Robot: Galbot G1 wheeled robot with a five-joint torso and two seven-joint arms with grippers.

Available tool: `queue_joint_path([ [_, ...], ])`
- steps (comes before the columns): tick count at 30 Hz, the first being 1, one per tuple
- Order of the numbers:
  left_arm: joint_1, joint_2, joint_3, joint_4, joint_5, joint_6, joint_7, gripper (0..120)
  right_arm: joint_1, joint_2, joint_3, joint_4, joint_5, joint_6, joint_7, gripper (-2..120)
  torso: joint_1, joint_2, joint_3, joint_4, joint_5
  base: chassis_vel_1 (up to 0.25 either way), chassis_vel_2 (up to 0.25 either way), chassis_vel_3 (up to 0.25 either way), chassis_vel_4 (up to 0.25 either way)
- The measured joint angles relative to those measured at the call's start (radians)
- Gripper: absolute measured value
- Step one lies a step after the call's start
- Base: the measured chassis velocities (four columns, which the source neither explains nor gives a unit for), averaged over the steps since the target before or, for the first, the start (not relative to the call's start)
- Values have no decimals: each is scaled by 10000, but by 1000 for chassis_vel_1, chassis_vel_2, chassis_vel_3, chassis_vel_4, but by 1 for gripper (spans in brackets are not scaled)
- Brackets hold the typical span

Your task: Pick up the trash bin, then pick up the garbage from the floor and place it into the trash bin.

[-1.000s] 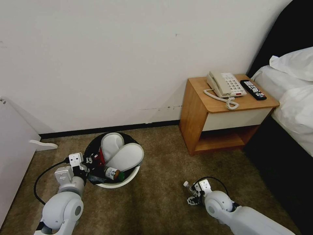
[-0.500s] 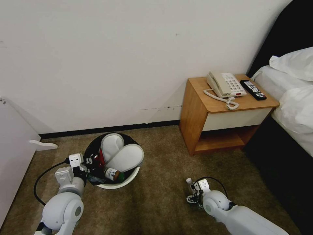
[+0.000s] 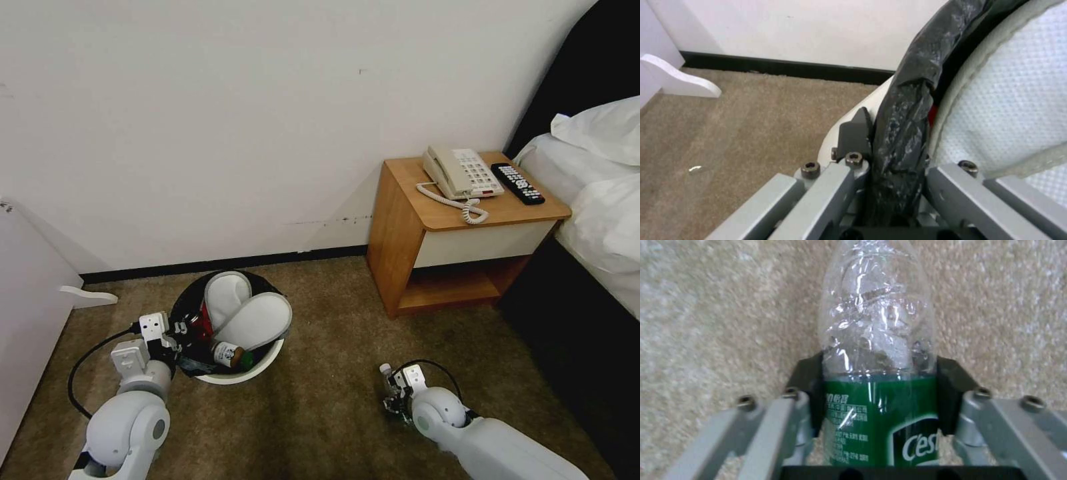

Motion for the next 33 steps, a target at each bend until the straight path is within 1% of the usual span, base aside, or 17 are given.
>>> queue_joint_path([
  [1,0,0,0,0,0,0,0,4,0,0,0,0,0,0,0,45,0,0,0,0,0,0,0,0,0],
  [3,21,18,16,-7,-8,0,-1,4,31,18,-32,108,60,1,48,35,0,0,0,1,1,0,0,0,0],
  [5,31,20,58,-16,-9,0,-1,4,31,18,-35,174,100,1,83,32,0,0,0,0,4,0,0,0,0],
  [6,37,19,151,-20,-11,10,-1,4,15,0,-25,324,150,2,172,28,0,0,0,1,3,0,0,0,0],
  [7,37,19,151,-20,-11,10,-1,4,15,0,-25,324,150,2,172,28,0,0,0,1,3,0,0,0,0],
  [9,44,15,322,-19,-13,59,-2,4,-101,-130,83,778,270,1,374,22,0,0,0,0,3,0,0,0,0],
  [15,50,130,522,-41,-140,305,-53,4,-334,-468,401,1757,459,-16,655,22,0,0,0,0,1,0,0,0,0],
  [16,36,202,588,-75,-281,466,-147,4,-496,-741,682,2391,550,-37,765,22,0,0,0,1,3,0,0,0,0],
  [18,4,303,638,-143,-509,676,-257,4,-683,-1113,1062,3070,563,-55,813,22,0,0,0,0,2,0,0,0,0],
  [19,4,303,638,-143,-509,676,-257,4,-683,-1113,1062,3070,563,-55,813,22,0,0,0,0,2,0,0,0,0],
  [21,-15,463,695,-223,-940,934,-415,4,-873,-1701,1515,3875,555,-46,833,22,0,0,0,-1,3,0,0,0,0],
  [22,-15,463,695,-223,-940,934,-415,4,-873,-1701,1515,3875,555,-46,833,22,0,0,0,-1,3,0,0,0,0],
  [24,-19,566,731,-282,-1350,1157,-577,4,-950,-2143,1795,4401,459,8,824,22,0,0,0,-1,3,0,0,0,0],
  [26,-19,566,731,-282,-1350,1157,-577,4,-950,-2143,1795,4401,459,8,824,22,0,0,0,-1,3,0,0,0,0],
  [27,-19,667,777,-308,-1750,1409,-714,4,-976,-2664,2100,5117,257,142,725,22,0,0,0,-2,-1,0,0,0,0],
  [31,-19,685,790,-307,-1807,1444,-745,4,-975,-2739,2161,5240,210,177,708,22,0,0,0,0,-1,0,0,0,0],
  [33,-43,807,896,-332,-2164,1612,-978,4,-817,-3172,2380,5980,29,406,633,22,0,1,1,2,1,0,0,0,0],
])
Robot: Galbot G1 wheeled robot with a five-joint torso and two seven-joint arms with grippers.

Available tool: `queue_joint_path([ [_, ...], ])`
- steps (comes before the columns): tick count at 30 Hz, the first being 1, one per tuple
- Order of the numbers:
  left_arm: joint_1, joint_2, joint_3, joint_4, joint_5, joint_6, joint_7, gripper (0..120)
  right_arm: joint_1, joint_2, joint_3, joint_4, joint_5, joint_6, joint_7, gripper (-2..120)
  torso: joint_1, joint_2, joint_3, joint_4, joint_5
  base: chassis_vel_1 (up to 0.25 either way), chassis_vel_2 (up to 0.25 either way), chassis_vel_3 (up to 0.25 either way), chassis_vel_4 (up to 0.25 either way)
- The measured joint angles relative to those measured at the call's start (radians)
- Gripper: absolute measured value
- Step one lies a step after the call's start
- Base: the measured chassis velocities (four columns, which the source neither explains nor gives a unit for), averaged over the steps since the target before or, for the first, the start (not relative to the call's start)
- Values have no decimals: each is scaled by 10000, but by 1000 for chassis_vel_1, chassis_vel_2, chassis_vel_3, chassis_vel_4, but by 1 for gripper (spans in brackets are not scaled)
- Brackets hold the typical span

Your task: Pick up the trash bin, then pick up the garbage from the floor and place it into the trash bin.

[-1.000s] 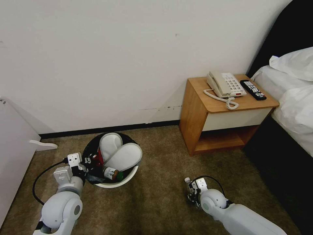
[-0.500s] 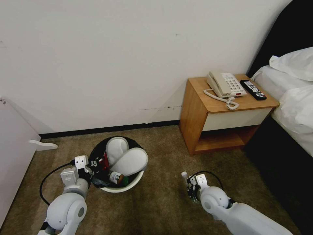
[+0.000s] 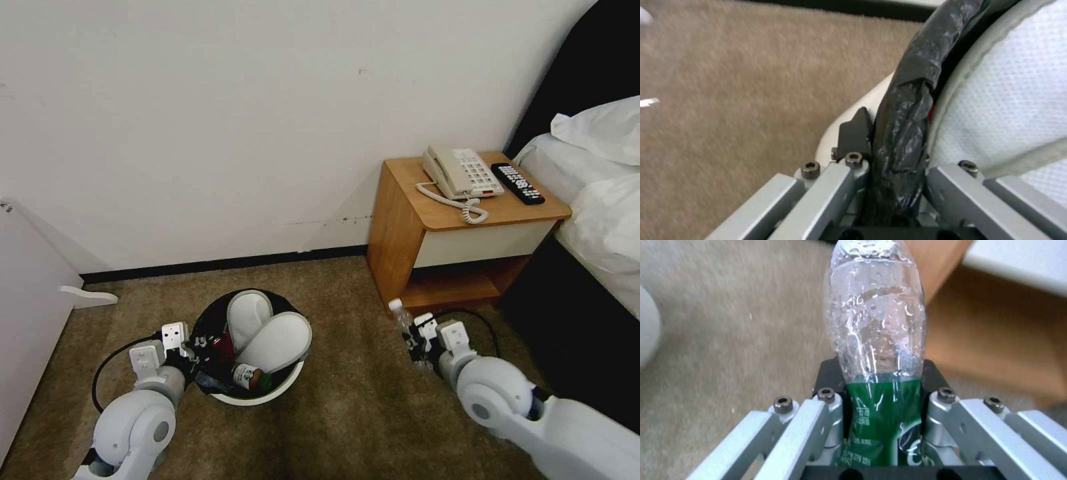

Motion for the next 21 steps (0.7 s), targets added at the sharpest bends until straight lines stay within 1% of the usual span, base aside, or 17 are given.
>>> queue_joint_path([
  [1,-24,36,48,-29,-187,81,-101,4,96,-148,51,233,-108,90,-32,22,0,0,1,0,-4,0,0,0,0],
  [2,-24,36,48,-29,-187,81,-101,4,96,-148,51,233,-108,90,-32,22,0,0,1,0,-4,0,0,0,0],
  [3,-61,76,115,-41,-391,179,-213,4,198,-309,67,475,-356,199,-133,22,0,-1,1,0,2,0,0,0,0],
  [4,-112,113,184,-52,-528,242,-284,4,301,-472,119,689,-764,364,-310,22,0,-1,1,-2,0,0,0,0,0],
  [5,-112,113,184,-52,-528,242,-284,4,301,-472,119,689,-764,364,-310,22,0,-1,1,-2,0,0,0,0,0],
  [7,-191,169,325,-117,-945,394,-571,4,449,-719,295,990,-1520,633,-649,22,0,-1,1,-1,4,0,0,0,0],
  [8,-216,189,398,-149,-1127,452,-671,4,506,-797,384,1102,-1655,730,-708,22,1,-1,1,0,2,0,0,0,0],
  [9,-216,189,398,-149,-1127,452,-671,4,506,-797,384,1102,-1655,730,-708,22,1,-1,1,0,2,0,0,0,0],
  [11,-365,215,730,-245,-1684,627,-1056,4,697,-1109,750,1561,-1737,1120,-935,22,0,-1,1,-3,0,0,0,0,0],
  [12,-365,215,730,-245,-1684,627,-1056,4,697,-1109,750,1561,-1737,1120,-935,22,0,-1,1,-3,0,0,0,0,0],
  [13,-453,204,863,-314,-2079,721,-1368,4,765,-1230,857,1707,-1737,1328,-1073,22,0,-1,1,-1,1,0,0,0,0],
  [14,-453,204,863,-314,-2079,721,-1368,4,765,-1230,857,1707,-1737,1328,-1073,22,0,-1,1,-1,1,0,0,0,0],
  [16,-593,141,1069,-487,-2819,869,-1875,4,893,-1395,926,1912,-1745,1704,-1380,22,0,0,1,-3,-1,0,0,0,0],
  [17,-593,141,1069,-487,-2819,869,-1875,4,893,-1395,926,1912,-1745,1704,-1380,22,0,0,1,-3,-1,0,0,0,0],
  [18,-636,104,1128,-572,-2985,901,-2009,4,999,-1405,909,1992,-1747,1898,-1580,22,0,0,0,-5,1,0,0,0,0],
  [20,-693,56,1180,-653,-3160,935,-2202,4,1182,-1378,826,2105,-1746,2139,-1911,22,0,-1,1,-1,1,0,0,0,0],
  [21,-693,56,1180,-653,-3160,935,-2202,4,1182,-1378,826,2105,-1746,2139,-1911,22,0,-1,1,-1,1,0,0,0,0],
])
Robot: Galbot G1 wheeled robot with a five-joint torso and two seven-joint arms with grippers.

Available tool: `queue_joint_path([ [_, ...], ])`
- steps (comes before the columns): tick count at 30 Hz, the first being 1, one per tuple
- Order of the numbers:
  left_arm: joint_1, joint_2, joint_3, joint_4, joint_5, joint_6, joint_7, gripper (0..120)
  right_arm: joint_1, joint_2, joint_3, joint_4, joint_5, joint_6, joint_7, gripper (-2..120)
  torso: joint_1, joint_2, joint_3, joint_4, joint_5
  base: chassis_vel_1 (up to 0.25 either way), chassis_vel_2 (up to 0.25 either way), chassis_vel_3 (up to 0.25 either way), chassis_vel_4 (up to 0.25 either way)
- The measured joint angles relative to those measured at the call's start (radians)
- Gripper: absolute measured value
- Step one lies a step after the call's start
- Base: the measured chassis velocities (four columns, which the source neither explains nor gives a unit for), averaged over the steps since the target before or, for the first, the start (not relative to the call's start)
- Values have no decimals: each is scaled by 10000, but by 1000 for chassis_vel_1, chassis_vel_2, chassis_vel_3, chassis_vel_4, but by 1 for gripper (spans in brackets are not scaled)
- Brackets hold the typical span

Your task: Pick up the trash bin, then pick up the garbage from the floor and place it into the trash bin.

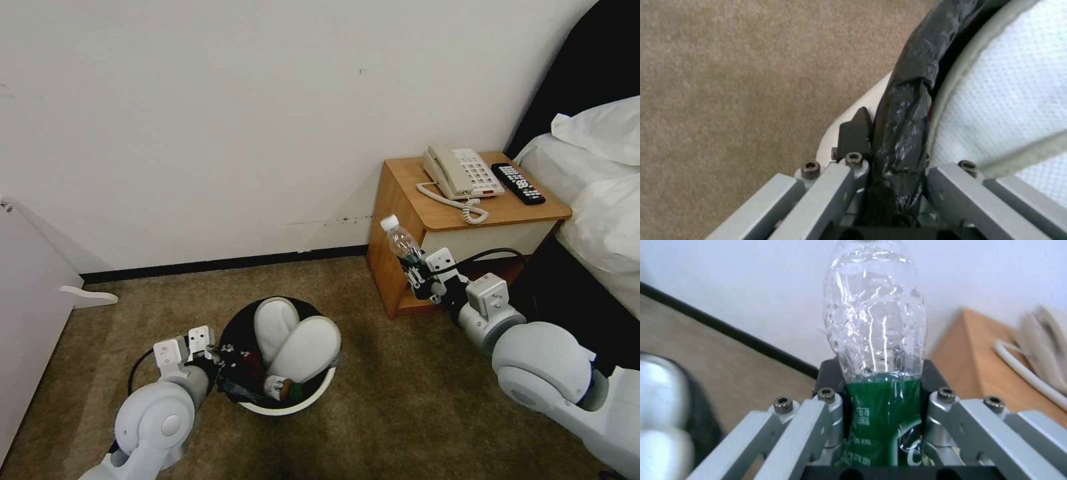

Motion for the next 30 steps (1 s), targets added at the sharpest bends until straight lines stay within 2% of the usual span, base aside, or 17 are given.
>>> queue_joint_path([
  [5,-251,-69,183,-159,-322,86,-337,4,203,193,-156,96,17,670,-810,21,0,0,0,-3,-1,0,0,0,0],
  [14,-704,-48,481,-186,-502,159,-358,4,354,566,-548,24,59,1346,-1736,21,0,0,-1,-1,0,0,0,0,0],
  [21,-1773,-63,1020,138,-830,163,-421,4,543,915,-898,-204,79,1704,-2370,21,0,0,0,-2,-1,0,0,0,0],
  [28,-2256,-165,1450,294,-1066,163,-650,4,328,1125,-1046,-361,-101,1775,-2629,21,0,0,0,-1,0,0,0,0,0],
  [30,-2615,-297,1783,498,-1202,163,-806,4,117,1204,-1169,-438,-310,1798,-2855,21,0,-1,0,-1,-1,0,0,0,0],
])
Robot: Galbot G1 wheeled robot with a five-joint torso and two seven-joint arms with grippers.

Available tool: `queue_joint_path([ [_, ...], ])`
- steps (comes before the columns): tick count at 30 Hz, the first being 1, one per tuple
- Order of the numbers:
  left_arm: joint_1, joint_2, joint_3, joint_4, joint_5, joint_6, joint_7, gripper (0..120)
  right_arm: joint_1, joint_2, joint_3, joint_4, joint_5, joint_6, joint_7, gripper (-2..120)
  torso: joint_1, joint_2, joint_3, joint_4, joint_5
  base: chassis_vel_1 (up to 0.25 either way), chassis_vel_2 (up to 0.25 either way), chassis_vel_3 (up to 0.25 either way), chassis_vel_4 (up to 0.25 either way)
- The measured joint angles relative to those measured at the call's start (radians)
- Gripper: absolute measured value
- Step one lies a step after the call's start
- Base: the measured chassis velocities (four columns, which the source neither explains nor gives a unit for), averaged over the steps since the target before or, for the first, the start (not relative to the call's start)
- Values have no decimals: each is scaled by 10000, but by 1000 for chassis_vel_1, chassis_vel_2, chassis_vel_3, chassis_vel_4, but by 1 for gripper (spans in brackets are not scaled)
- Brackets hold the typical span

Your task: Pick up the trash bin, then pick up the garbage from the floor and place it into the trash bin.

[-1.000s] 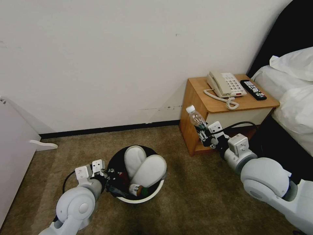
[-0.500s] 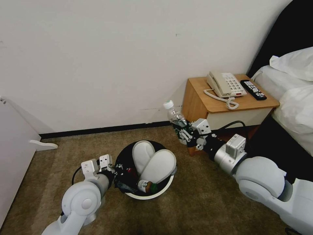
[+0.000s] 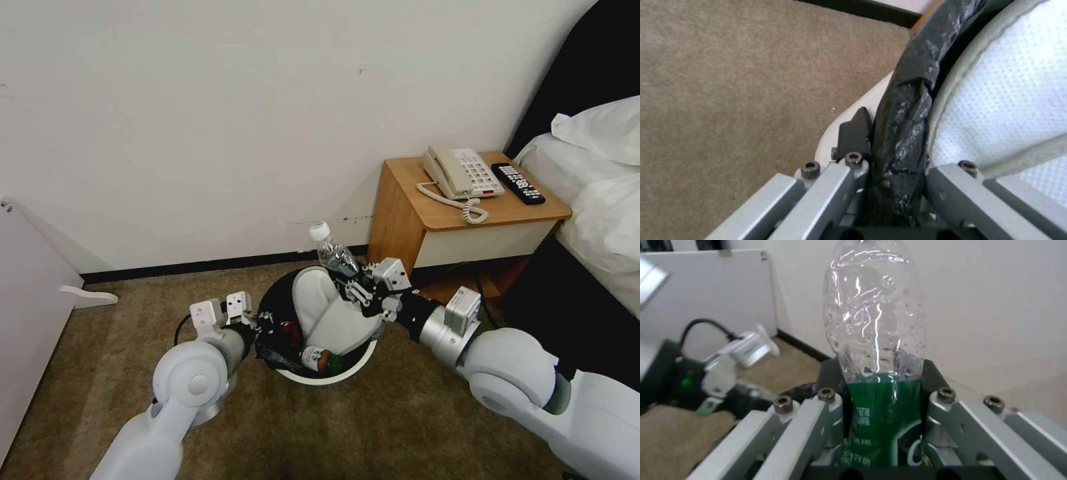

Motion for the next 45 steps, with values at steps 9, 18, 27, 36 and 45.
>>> queue_joint_path([
  [9,-476,-218,437,93,-198,-3,-338,4,19,307,-504,-263,-209,-11,-105,21,0,0,0,0,0,0,0,0,0],
  [18,-603,-253,424,-60,-427,-1,-468,4,456,826,-1136,-672,-347,-51,-94,21,0,0,0,0,0,0,0,0,0],
  [27,-500,-150,168,-421,-669,-1,-478,4,699,1303,-1620,-1278,-573,-39,-50,21,0,0,0,1,-1,0,0,0,0],
  [36,-391,-83,-124,-569,-821,-2,-481,4,598,1401,-1736,-1593,-783,43,-47,21,0,0,0,1,0,0,0,0,0],
  [45,-72,48,-430,-856,-923,0,-465,4,258,1288,-1622,-1741,-1043,117,-78,21,0,0,0,1,-1,0,0,0,0],
])
